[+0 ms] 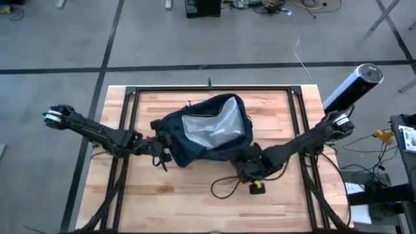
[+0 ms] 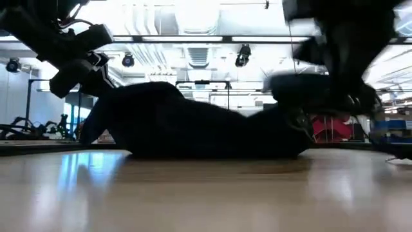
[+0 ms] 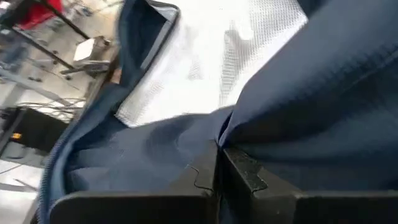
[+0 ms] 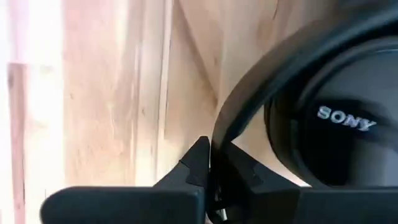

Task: Unpack backpack
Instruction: Put the black headphone into the blue backpack

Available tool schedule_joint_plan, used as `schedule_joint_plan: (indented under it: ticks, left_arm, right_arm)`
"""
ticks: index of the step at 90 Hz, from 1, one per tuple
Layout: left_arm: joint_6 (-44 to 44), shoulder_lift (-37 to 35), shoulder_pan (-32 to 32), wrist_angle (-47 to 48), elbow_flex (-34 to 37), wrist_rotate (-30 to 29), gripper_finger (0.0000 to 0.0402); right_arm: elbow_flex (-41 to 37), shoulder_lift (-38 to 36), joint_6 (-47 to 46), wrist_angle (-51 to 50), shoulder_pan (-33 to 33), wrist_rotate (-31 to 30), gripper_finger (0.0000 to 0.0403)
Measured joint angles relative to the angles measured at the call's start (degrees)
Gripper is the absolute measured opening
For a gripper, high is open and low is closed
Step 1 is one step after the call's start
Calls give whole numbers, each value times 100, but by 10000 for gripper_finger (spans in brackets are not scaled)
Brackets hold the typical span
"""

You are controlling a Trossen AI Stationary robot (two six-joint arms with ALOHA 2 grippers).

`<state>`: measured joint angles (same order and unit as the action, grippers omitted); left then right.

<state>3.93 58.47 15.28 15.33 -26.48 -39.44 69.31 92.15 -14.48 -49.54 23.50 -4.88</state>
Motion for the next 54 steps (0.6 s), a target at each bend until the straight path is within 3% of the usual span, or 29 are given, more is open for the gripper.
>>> schedule_joint_plan:
  ticks: [11, 24, 36, 46, 54]
  left_arm:
    - [-93, 58, 1, -54, 0, 158, 0]
    - [-404, 54, -2, -243, 0, 380, 0]
    - [-811, 34, 3, -541, 2, 743, 0]
    - [-882, 36, 3, -541, 2, 868, 0]
    - [-882, 39, 3, -494, 2, 872, 0]
  right_arm:
    - [336, -124, 1233, 536, -176, -670, 5]
    - [360, -85, 2399, 1273, -814, -779, 3]
    - [420, -95, 3588, 2183, -1510, -1253, 2]
    - [851, -87, 4367, 2385, -1938, -1775, 1]
    - [1345, -127, 4689, 2450, -2143, -1817, 1]
